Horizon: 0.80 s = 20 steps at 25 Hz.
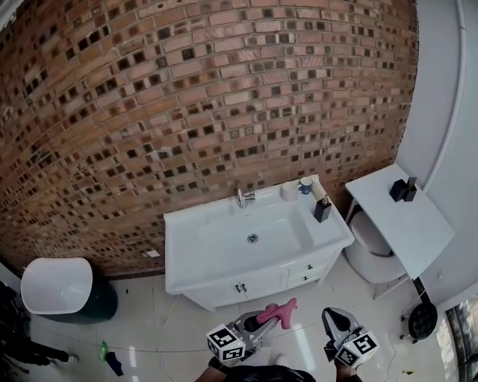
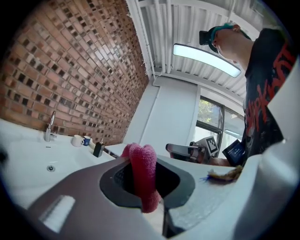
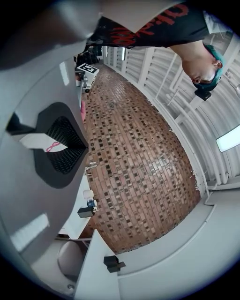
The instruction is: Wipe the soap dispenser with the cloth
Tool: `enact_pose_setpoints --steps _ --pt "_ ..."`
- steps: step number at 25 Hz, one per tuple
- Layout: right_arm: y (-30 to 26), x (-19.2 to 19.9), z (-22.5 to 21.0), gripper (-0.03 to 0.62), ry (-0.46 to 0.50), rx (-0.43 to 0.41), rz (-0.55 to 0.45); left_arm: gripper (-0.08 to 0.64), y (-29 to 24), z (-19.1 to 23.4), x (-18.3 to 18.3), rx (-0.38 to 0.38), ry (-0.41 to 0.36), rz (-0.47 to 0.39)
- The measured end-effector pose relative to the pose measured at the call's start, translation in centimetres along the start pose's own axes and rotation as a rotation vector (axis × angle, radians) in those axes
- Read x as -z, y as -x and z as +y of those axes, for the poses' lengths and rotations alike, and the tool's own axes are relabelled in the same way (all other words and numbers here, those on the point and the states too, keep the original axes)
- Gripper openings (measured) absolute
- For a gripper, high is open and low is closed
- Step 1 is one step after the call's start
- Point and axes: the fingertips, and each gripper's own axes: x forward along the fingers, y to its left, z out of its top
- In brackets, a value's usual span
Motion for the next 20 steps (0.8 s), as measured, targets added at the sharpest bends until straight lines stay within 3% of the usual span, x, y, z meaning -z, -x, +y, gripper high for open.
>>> enact_pose_setpoints --steps 8,12,15,20 --pt "-11.8 -4.8 -3.9 0.002 0.115 0.066 -0.019 0.046 -2.6 13.3 -5.4 0.097 -0.040 -0.031" --pt "-15.5 -6.1 -4.5 0.002 0.135 0.052 -0.047 0.046 -4.2 19.0 -7.6 0.147 -0.080 -0.038" --pt "-16.4 -5.3 -6.2 0.002 0.085 0.095 -0.041 0.046 -5.7 20.8 -8.0 0.184 -0.082 -0.015" --pt "-18.7 -5.4 -9.7 0.002 0.055 0.158 -0.015 0.046 -7.5 22.9 -8.1 0.198 -0.006 -0.015"
